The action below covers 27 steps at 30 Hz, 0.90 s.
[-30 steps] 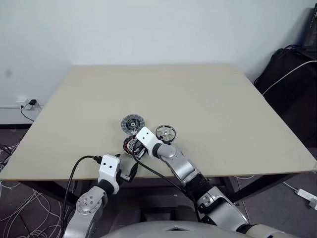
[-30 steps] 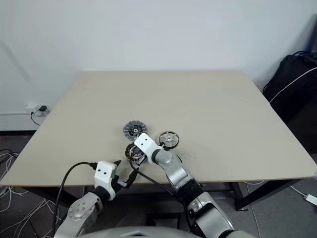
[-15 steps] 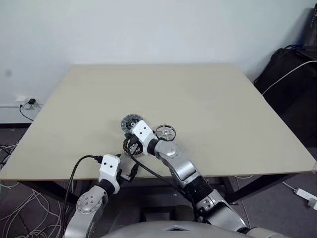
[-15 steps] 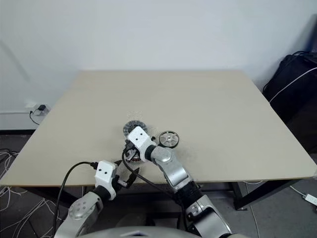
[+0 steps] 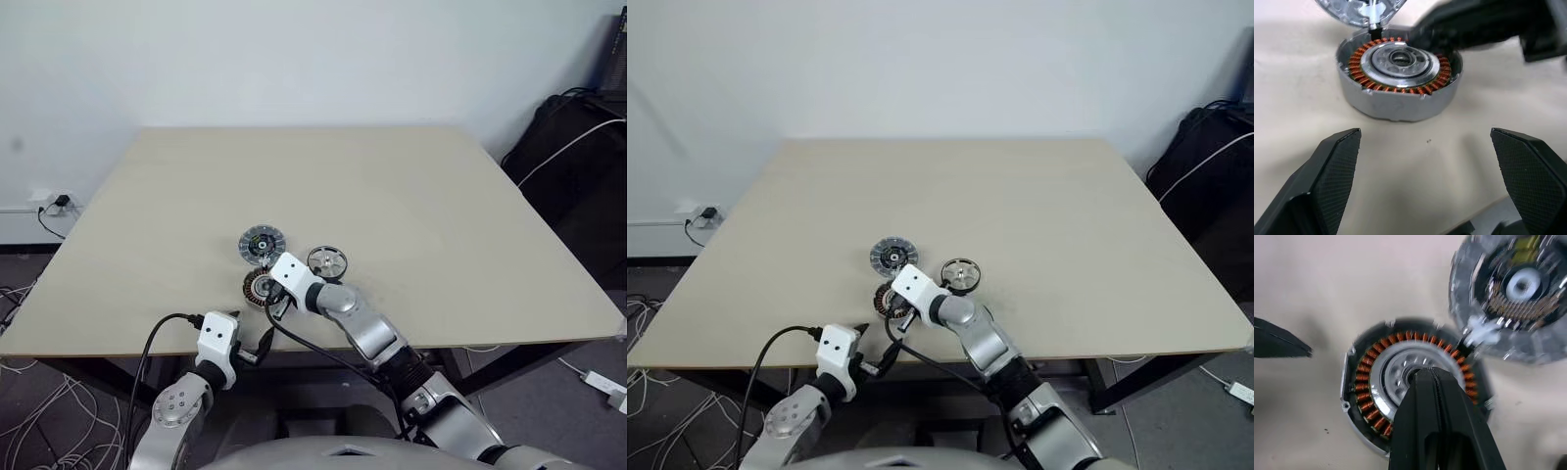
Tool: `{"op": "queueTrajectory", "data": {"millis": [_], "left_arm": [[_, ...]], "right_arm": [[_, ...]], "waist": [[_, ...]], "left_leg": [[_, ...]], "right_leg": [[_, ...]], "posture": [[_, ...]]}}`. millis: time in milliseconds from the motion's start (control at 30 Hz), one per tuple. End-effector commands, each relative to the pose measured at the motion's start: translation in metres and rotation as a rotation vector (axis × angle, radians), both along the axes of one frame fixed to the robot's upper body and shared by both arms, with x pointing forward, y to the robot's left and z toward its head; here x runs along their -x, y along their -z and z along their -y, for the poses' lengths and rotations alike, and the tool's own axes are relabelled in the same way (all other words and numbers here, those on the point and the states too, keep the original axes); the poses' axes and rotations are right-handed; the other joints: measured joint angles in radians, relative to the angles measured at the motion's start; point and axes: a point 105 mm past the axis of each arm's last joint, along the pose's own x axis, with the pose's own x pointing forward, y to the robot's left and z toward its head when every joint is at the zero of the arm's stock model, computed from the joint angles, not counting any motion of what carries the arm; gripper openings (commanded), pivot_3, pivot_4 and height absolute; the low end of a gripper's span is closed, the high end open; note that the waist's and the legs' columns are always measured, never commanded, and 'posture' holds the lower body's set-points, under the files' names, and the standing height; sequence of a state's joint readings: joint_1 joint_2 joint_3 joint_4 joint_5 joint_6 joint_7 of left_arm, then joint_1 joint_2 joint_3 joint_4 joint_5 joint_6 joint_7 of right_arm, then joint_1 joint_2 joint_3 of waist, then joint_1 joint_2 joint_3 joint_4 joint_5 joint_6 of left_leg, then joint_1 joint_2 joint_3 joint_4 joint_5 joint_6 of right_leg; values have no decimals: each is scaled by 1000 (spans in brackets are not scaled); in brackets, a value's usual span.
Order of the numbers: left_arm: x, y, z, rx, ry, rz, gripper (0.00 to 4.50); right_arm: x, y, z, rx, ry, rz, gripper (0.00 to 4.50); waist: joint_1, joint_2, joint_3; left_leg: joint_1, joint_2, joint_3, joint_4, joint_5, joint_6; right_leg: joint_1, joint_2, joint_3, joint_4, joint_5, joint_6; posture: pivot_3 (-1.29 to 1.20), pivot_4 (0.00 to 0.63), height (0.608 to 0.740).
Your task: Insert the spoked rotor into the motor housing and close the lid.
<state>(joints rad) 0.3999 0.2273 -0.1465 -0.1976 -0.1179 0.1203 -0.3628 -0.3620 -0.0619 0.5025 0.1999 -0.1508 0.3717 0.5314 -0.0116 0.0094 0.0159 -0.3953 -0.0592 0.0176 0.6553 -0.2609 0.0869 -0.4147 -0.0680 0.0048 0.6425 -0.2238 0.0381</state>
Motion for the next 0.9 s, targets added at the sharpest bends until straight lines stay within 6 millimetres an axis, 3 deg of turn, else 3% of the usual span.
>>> {"op": "queueTrajectory", "data": {"millis": [33,300,800,900], "left_arm": [[-5,-10,2,-1,10,52,4500],[1,-16,-3,-60,8,79,4500],[5,-39,1,-74,0,93,4500],[5,-40,2,-67,-2,93,4500]], "right_arm": [[-3,-34,-4,-13,-108,107,405],[14,-31,1,170,-358,167,2915],[18,-12,-13,252,-471,122,2915],[13,-1,-9,288,-449,104,2347]], "waist": [[0,0,0],[1,-1,0],[1,-3,1],[1,-3,1]], "left_leg": [[0,0,0,0,0,0],[0,0,0,0,0,0],[0,0,-1,0,0,0],[0,0,-1,0,0,0]], "right_leg": [[0,0,0,0,0,0],[0,-1,-1,0,0,-1],[0,-1,-2,0,0,0],[0,-1,-2,0,0,0]], "posture": [[0,0,740],[0,0,740],[0,0,740],[0,0,740]]}}
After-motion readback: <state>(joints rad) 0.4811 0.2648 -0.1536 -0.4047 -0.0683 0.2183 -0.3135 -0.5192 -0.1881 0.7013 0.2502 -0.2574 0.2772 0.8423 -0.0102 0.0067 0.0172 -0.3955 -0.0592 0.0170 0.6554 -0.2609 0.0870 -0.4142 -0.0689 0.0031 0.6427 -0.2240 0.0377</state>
